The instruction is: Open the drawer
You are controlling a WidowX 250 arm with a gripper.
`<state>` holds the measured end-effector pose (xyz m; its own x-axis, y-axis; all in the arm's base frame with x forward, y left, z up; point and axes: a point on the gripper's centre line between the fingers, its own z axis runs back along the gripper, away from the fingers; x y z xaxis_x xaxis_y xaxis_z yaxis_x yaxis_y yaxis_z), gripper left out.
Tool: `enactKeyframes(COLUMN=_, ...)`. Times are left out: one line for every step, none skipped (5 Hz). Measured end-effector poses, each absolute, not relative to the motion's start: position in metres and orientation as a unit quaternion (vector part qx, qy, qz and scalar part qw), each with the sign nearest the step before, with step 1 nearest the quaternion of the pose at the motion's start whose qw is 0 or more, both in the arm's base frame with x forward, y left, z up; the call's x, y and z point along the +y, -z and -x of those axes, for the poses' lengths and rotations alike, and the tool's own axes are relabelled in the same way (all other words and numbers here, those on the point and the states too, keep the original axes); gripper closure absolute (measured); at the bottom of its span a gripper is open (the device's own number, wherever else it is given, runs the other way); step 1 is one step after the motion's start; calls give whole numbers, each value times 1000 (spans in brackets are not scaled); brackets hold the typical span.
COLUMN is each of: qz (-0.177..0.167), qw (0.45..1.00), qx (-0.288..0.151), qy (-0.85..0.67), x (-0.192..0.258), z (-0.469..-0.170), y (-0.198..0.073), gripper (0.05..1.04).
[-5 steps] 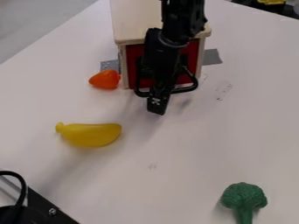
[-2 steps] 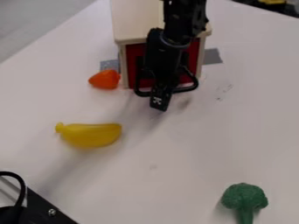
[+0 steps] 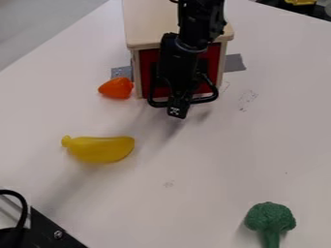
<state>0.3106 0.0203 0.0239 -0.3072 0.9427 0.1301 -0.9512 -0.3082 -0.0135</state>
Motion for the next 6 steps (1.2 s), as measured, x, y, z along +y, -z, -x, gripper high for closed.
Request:
enactKeyframes(qz=-46, qw=591, qx=-43, qy=-804, x=16, z=-308, y=-23, gripper=782)
enactKeyframes(qz=-40, qw=594, qx=-46, qy=-802, x=14, z=-298, y=-23, gripper=782)
enactKeyframes(qz=-37, qw=603, qx=-47, qy=-795, x=8, z=-285, y=-21, gripper=782)
enactKeyframes(qz=-33, qw=606, qx=-47, qy=-793, x=6, z=-279, y=-20, gripper=782)
enactKeyframes(qz=-30, qw=611, qx=-49, qy=-790, x=4, z=-274, y=-21, gripper=782)
enactKeyframes(qz=-25, qw=614, qx=-51, qy=-787, x=1, z=-269, y=-21, gripper=782)
